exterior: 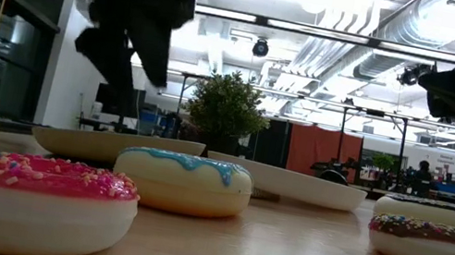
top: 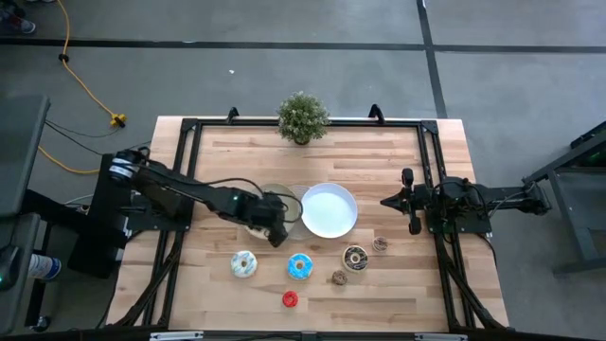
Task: Pick & Place donuts
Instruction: Put the small red donut on the brown plate
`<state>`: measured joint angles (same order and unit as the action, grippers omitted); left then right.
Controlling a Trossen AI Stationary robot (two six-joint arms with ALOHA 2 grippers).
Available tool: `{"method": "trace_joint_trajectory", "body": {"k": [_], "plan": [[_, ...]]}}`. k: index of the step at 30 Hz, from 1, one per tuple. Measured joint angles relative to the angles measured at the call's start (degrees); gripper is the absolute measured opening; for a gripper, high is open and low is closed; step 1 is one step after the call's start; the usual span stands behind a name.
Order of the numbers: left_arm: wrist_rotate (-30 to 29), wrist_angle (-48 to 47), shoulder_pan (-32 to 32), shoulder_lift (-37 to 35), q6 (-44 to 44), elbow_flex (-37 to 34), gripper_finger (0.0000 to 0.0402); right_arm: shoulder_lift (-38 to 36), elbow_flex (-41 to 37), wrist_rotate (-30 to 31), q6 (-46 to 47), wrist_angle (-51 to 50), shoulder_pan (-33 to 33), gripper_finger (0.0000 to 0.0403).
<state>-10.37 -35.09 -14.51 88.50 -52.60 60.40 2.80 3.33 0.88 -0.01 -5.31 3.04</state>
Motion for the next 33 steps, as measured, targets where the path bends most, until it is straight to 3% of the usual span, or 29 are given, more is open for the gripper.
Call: {"method": "trace_joint_trajectory", "body": {"k": [7,14,20,33], "plan": [[6.8,5.0,-6.5,-3.8,13.9,0.0,0.0342,0.2,0.0,0.0,0.0,0.0,0.0,0.0],[6.2,11.7,-15.3,-3.9,34.0,0.0,0.0342,0.2,0.0,0.0,0.0,-0.1,0.0,0.0001],[3.0,16.1,-19.6,-1.1,35.8,0.0,0.0342,0.2,0.0,0.0,0.0,0.0,0.0,0.0],[-1.5,16.0,-24.1,8.5,40.8,5.3,0.0342,0.2,0.0,0.0,0.0,0.0,0.0,0.0]]}}
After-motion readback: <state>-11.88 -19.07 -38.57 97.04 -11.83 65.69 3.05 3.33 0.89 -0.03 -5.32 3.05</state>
